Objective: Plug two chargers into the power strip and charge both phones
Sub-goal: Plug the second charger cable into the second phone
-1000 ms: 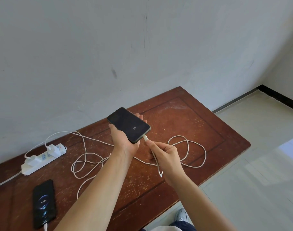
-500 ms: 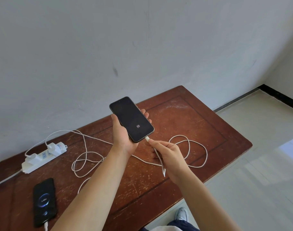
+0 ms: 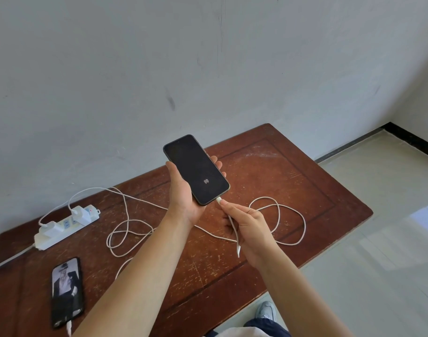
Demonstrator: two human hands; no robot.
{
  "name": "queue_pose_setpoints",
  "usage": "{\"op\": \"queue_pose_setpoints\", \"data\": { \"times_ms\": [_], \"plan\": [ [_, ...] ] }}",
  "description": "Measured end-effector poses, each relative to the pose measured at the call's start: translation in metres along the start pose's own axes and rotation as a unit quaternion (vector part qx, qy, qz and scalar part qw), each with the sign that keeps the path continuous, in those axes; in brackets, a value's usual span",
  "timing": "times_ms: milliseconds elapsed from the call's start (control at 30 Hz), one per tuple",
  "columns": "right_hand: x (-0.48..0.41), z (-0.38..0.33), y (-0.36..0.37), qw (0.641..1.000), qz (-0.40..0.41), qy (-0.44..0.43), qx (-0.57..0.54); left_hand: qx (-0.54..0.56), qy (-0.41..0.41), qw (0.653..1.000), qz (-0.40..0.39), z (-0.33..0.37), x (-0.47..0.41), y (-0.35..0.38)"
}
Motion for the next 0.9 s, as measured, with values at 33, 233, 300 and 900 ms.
{"op": "queue_pose_setpoints", "data": {
  "times_ms": [33,233,300,900],
  "plan": [
    [0.0,-0.001,0.0,1.0,0.0,0.0,-0.001,0.001,0.0,1.0,-0.001,0.0,0.0,0.0],
    [-0.001,-0.002,0.001,1.0,0.004,-0.002,-0.002,-0.002,0.001,1.0,-0.007,0.0,-0.001,0.001],
    [-0.002,-0.002,0.0,1.0,0.004,-0.002,-0.005,-0.001,0.001,1.0,-0.006,0.0,-0.001,0.002],
    [-0.007,-0.02,-0.007,0.993,-0.011,-0.021,0.112,-0.05,-0.039,0.998,0.01,0.008,0.004,-0.002]
  ]
}}
Point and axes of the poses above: each hand's wrist, its own x-axis away from the middle knuckle, its own y-axis out of the palm, z = x × y, the point moved 9 cm from there along -x, towards the middle knuckle, and after that the axes turned 3 degrees about -x, right-handed, at the moved point
